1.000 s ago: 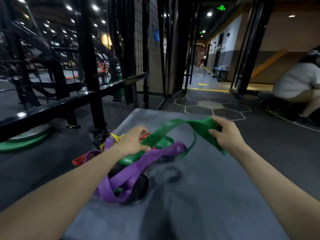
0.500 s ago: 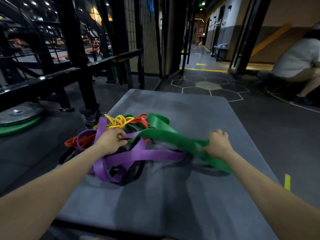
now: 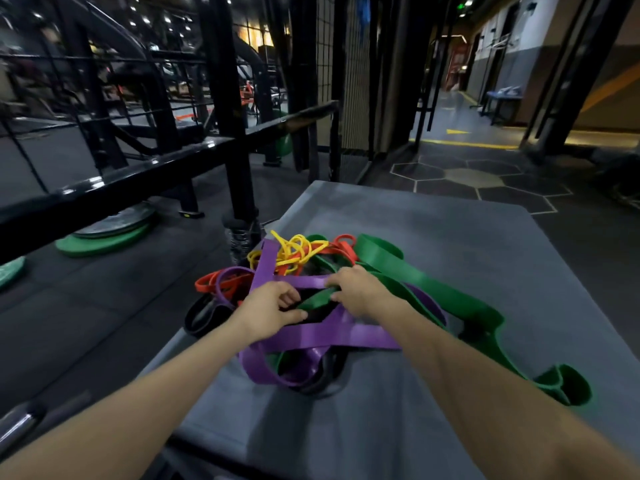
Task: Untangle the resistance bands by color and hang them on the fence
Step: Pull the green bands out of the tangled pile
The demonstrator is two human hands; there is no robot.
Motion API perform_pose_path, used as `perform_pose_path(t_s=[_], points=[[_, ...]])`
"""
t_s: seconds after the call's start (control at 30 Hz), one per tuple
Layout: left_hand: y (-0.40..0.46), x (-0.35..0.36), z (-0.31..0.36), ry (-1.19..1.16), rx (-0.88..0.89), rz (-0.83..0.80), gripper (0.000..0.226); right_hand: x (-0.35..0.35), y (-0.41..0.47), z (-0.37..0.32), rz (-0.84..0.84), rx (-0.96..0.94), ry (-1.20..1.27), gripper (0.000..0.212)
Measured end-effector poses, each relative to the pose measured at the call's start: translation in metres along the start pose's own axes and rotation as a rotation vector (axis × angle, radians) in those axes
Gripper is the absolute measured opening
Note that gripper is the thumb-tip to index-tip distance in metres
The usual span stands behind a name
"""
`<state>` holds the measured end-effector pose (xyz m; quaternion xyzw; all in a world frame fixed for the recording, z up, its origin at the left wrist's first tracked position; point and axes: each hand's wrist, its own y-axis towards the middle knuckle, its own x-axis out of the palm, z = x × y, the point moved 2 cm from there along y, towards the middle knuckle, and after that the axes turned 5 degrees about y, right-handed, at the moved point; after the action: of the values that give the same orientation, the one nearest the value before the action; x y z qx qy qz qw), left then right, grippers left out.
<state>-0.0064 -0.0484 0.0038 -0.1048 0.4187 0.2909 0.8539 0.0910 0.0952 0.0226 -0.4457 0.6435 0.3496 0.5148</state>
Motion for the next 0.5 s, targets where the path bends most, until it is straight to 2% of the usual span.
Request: perform_pose_path(t_s=[0.07, 0.13, 0.33, 0.43, 0.5], points=[[-0.004, -0.001, 0.0, -0.005, 0.021, -0.036, 0.02, -0.001, -0.004, 0.004, -0.012, -0.001, -0.006, 0.029], [-0.007, -0.002, 0.004, 0.006, 0.058, -0.052, 0.015, -0.008, -0.007, 0.003, 0.059, 0.015, 0.001, 0.024], [-0.009, -0.027, 0.029, 0.065, 0.248, 0.028, 0.022, -0.073, -0.02, -0.003, 0.446, 0.138, 0.076, 0.021], [-0.007, -0.048, 0.037, 0.094, 0.27, 0.092, 0.021, -0.112, -0.028, 0.005, 0.678, 0.168, 0.184, 0.02], [-0.005, -0.06, 0.04, 0.114, 0.279, 0.157, 0.03, -0.135, -0.034, 0.017, 0.811, 0.204, 0.255, 0.023]])
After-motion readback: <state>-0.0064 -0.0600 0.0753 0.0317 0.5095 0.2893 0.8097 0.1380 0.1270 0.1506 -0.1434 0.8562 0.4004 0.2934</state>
